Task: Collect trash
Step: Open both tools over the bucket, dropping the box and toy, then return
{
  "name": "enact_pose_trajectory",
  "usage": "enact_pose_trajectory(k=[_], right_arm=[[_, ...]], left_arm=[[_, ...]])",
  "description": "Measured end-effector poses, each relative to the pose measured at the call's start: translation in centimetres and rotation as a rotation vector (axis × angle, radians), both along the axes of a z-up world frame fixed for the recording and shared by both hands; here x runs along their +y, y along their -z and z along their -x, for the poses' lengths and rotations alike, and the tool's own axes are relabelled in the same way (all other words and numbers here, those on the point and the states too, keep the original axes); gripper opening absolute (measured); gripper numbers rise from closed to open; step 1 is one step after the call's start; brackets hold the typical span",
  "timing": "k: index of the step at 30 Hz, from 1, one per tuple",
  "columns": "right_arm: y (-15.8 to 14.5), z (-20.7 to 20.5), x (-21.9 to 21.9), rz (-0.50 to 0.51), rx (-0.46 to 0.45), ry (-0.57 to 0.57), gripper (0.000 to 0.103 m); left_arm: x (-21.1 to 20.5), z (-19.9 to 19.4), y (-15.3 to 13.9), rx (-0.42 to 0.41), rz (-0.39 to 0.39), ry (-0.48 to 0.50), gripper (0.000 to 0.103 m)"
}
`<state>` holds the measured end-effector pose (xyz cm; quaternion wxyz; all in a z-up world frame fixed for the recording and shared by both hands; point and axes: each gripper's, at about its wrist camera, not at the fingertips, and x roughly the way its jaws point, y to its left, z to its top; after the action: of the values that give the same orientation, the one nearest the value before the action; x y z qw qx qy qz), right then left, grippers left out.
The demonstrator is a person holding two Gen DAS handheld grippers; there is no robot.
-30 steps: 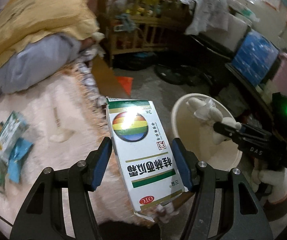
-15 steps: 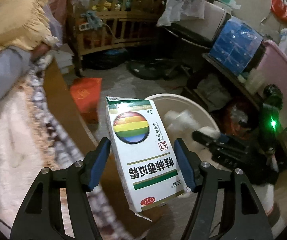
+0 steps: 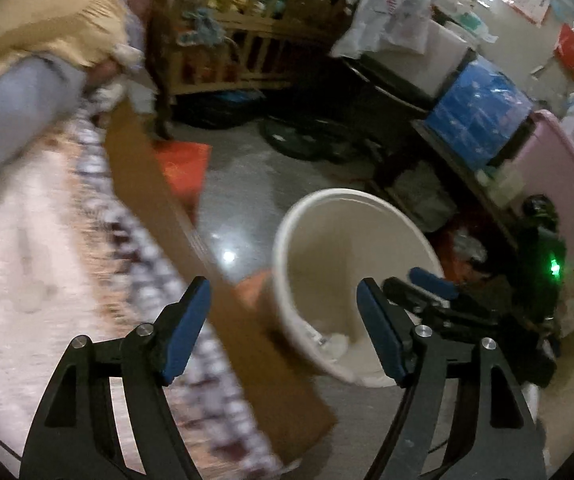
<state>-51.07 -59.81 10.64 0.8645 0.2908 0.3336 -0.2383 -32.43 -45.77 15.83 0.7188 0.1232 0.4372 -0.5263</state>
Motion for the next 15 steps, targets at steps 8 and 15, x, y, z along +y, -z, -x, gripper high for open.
enact_pose_trajectory(k=[8,15], right_arm=[[-0.7,-5.0,4.8,0.027,-0.002,-0.143,0.069],[-1.2,-10.9,10.0,0.025,-0.011,-0.297,0.069]], left_arm=[[7.1,-3.7,-0.8,-0.160,-0.029,-0.197,0.074],[14.0,-6.5,-1.0,-0.214,-0.052,-0.318,0.074]])
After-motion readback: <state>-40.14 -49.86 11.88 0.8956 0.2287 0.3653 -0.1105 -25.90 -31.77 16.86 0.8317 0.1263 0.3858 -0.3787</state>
